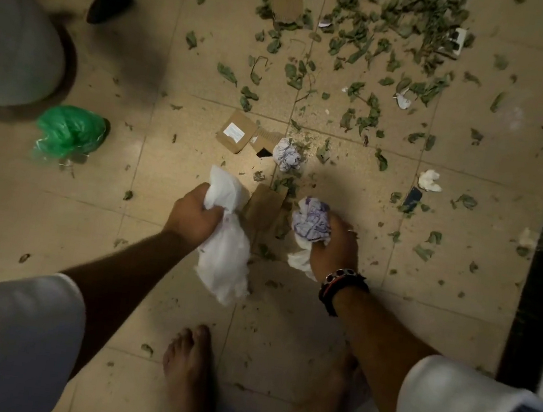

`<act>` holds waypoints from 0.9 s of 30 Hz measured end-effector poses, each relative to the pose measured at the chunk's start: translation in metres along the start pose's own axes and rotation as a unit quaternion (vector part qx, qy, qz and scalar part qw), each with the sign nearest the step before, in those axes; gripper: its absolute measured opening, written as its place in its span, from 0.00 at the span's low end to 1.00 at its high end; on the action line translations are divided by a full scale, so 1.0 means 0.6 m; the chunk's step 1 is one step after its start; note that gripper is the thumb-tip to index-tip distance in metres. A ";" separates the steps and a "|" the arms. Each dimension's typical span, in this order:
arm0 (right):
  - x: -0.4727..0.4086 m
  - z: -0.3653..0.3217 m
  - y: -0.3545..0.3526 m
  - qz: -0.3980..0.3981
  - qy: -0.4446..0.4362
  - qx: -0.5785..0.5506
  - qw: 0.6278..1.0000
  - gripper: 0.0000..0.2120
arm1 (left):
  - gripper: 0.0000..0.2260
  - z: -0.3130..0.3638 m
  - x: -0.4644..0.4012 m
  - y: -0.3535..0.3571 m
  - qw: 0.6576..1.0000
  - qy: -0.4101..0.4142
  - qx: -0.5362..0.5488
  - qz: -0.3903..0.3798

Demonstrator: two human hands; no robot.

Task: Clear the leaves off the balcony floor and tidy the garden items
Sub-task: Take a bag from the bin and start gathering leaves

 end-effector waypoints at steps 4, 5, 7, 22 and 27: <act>0.070 -0.075 -0.011 -0.045 0.027 -0.060 0.997 0.26 | 0.07 0.064 0.071 -0.024 0.969 -0.077 0.222 -0.079; 0.091 -0.100 -0.025 -0.058 0.034 -0.084 0.994 0.26 | 0.09 0.082 0.091 -0.037 0.952 -0.087 0.276 -0.099; 0.132 -0.144 -0.057 -0.081 0.044 -0.129 0.987 0.29 | 0.05 0.109 0.132 -0.061 0.930 -0.095 0.332 -0.122; 0.512 -0.489 -0.506 -0.162 0.002 -0.209 0.964 0.43 | 0.31 0.382 0.555 -0.502 0.888 0.015 0.447 -0.105; 0.628 -0.567 -0.574 -0.194 -0.082 -0.181 0.961 0.41 | 0.29 0.389 0.671 -0.601 0.879 0.051 0.472 -0.033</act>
Point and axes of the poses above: each hand's wrist, its own x-axis away from the middle knuckle, its own y-axis out of the palm, z = x × y, the point moved 3 cm from there along -x, towards the middle knuckle, and after that the axes turned 9 degrees about z, right-handed, at the moved point
